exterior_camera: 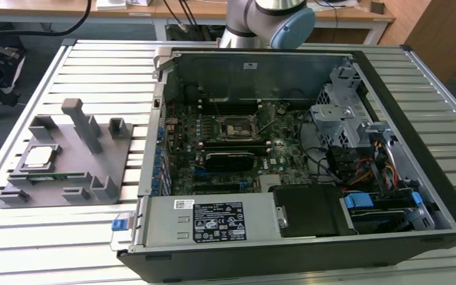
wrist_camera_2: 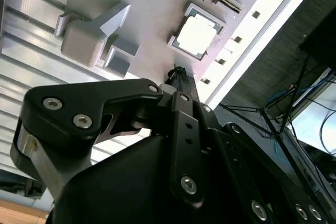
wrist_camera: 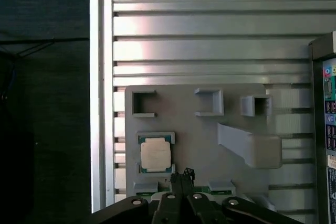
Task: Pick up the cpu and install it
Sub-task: 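Pick up the cpu and move it towards the insertion slot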
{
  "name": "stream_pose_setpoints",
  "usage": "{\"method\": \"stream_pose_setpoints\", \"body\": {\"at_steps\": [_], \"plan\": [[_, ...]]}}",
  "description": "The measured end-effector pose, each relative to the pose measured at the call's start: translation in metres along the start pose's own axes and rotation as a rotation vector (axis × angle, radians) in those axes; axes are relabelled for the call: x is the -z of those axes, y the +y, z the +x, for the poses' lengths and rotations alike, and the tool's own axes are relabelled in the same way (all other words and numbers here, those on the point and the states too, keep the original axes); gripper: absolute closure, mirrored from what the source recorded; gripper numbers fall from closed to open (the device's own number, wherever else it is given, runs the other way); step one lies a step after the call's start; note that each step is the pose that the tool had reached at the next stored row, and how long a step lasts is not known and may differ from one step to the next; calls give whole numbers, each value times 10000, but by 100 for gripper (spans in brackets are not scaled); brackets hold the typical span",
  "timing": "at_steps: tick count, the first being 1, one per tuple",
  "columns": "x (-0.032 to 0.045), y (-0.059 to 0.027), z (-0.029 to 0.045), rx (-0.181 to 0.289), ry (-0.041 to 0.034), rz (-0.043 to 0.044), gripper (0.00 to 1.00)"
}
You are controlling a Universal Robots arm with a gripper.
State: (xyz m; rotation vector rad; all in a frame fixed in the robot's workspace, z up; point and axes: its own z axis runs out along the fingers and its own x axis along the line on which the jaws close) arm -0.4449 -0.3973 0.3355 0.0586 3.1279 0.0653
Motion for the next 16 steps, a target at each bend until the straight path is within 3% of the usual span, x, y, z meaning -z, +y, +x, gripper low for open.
{"method": "stream_pose_setpoints", "body": {"at_steps": [6, 8, 10, 13, 16], "plan": [[-45, -1, 1, -44, 21, -10, 89], [-49, -2, 1, -44, 21, -16, 83], [-53, -2, 1, -44, 25, -16, 71], [-58, -2, 1, -44, 30, -16, 65], [-71, -3, 1, -44, 30, -20, 47]]}}
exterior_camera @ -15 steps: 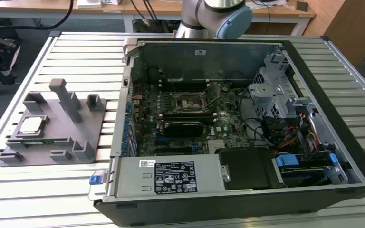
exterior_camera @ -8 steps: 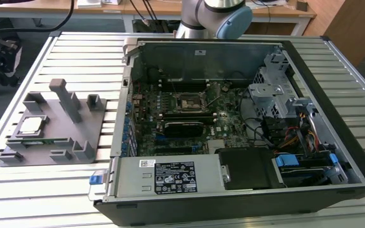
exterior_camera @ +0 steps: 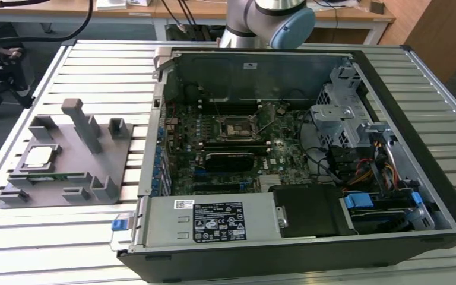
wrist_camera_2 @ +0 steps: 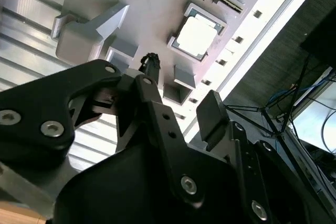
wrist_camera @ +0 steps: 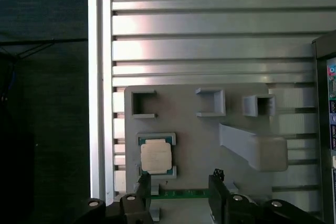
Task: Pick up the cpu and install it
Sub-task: 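Pick up the cpu and move it towards the insertion slot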
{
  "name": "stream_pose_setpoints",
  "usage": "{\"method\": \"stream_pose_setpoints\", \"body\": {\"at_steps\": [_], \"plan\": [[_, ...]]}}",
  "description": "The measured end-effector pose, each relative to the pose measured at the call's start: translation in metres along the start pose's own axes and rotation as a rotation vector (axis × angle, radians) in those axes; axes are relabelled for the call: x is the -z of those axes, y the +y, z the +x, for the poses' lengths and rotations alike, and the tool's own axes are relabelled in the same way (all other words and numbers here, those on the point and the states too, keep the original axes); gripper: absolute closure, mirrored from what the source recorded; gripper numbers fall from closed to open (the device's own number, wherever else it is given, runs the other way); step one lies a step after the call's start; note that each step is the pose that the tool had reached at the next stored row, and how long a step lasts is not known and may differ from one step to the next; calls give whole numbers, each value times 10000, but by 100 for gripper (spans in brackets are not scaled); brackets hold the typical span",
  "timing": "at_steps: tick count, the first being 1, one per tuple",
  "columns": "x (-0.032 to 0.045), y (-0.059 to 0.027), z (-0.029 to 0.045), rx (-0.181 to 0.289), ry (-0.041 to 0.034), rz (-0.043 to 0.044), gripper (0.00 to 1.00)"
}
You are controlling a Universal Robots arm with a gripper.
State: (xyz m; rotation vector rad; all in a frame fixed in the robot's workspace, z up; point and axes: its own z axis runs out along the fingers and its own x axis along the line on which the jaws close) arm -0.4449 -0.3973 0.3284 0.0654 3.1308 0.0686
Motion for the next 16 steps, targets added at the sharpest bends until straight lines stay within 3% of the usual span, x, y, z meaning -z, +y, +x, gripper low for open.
{"method": "stream_pose_setpoints", "body": {"at_steps": [3, 10, 13, 16], "plan": [[-16, -1, 0, 0, -1, -2, 36], [-120, -31, 0, 90, 23, -18, 36], [-155, -52, 0, 125, 78, -37, 36], [-190, -63, 1, 130, 210, -31, 36]]}}
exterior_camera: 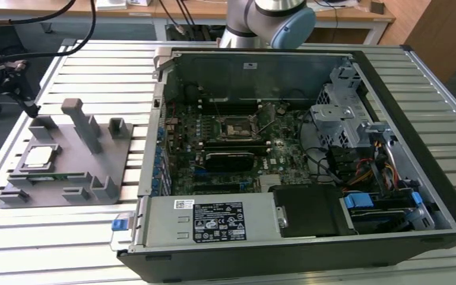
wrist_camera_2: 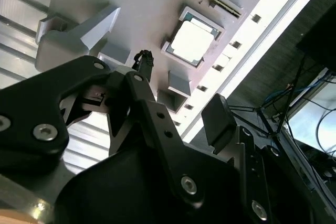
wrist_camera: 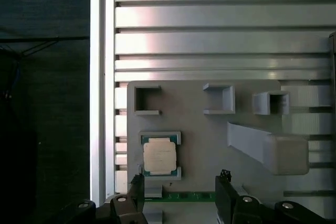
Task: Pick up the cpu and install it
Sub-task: 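Pick up the cpu and move it towards the insertion slot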
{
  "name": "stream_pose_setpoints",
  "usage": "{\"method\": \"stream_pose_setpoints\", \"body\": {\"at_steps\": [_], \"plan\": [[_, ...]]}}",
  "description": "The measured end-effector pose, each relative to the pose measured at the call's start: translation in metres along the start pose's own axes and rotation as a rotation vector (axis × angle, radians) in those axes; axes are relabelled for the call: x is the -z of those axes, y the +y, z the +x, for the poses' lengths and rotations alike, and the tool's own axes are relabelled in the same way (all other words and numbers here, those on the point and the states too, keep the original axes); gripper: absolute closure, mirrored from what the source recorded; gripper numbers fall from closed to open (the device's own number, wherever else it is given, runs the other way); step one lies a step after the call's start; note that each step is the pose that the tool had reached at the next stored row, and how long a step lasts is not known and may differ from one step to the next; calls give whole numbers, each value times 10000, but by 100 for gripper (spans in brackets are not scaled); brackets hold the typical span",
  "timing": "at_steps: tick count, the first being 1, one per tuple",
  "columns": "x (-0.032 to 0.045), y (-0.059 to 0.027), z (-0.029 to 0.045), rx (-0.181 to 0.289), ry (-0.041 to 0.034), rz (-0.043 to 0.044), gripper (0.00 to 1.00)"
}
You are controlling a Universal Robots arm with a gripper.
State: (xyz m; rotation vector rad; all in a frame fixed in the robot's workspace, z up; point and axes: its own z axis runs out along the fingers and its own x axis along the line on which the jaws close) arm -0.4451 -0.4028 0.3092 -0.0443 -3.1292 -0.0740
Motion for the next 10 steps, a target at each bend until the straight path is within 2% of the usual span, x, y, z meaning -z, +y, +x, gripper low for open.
{"method": "stream_pose_setpoints", "body": {"at_steps": [3, 10], "plan": [[-37, -5, 1, 49, 83, 3, 36], [-70, -18, 2, 221, 107, 10, 36]]}}
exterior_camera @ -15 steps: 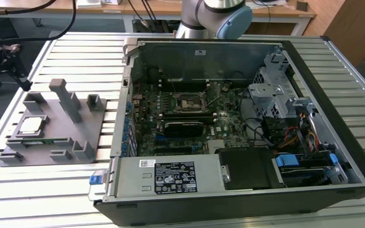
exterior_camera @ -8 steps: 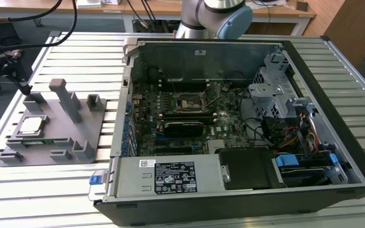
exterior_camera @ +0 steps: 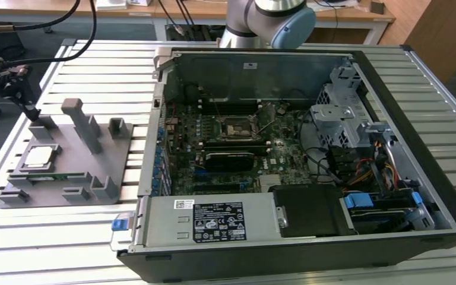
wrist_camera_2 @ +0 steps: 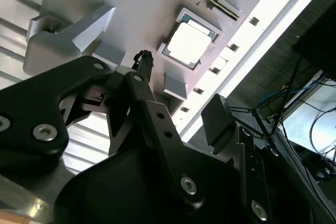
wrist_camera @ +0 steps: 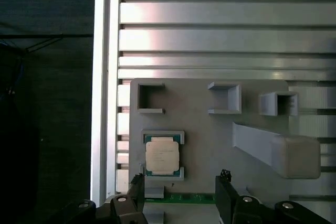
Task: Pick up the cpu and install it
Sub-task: 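Pick up the cpu and move it towards the insertion slot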
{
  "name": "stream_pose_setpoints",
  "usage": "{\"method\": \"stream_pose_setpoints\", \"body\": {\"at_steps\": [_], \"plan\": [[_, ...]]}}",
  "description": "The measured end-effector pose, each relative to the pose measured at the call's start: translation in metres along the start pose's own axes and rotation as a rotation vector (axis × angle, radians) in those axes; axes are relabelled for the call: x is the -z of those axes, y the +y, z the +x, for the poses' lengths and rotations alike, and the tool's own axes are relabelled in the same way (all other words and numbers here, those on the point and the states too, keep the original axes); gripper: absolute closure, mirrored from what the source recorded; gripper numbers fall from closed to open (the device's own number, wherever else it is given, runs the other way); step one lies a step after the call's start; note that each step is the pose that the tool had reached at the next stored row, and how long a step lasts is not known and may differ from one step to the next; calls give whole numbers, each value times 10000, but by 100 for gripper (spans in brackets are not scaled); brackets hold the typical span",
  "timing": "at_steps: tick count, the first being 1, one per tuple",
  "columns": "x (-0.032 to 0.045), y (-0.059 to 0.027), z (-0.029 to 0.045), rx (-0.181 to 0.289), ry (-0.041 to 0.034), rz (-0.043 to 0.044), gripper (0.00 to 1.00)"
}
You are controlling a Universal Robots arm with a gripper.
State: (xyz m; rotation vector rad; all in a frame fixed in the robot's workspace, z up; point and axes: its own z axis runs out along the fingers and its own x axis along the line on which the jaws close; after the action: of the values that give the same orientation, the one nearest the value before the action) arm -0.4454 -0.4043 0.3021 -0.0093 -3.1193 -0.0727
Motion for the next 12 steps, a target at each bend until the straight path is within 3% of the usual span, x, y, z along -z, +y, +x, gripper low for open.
{"method": "stream_pose_setpoints", "body": {"at_steps": [12], "plan": [[-63, -9, 16, 464, 21, 10, 36]]}}
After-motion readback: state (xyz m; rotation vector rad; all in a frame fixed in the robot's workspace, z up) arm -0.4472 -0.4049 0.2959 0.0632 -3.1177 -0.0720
